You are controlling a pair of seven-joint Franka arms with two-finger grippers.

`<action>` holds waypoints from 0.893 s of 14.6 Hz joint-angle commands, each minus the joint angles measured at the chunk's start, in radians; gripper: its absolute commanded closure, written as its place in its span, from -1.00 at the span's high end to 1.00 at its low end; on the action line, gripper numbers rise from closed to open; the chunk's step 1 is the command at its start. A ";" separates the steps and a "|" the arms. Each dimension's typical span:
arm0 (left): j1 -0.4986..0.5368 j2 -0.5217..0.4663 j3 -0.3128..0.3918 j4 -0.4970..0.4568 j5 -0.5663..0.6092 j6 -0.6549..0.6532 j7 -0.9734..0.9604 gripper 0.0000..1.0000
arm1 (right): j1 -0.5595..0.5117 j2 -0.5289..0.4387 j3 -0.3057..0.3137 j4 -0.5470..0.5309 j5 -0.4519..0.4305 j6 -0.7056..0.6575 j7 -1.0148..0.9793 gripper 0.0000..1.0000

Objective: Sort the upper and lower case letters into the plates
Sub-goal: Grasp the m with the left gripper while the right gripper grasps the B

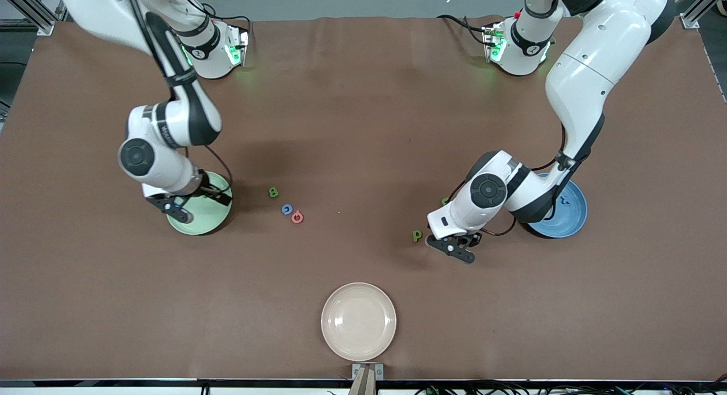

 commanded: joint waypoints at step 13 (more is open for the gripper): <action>-0.016 0.035 0.012 0.044 0.017 -0.008 0.001 -0.77 | 0.241 0.141 -0.005 -0.093 0.010 0.330 0.471 0.73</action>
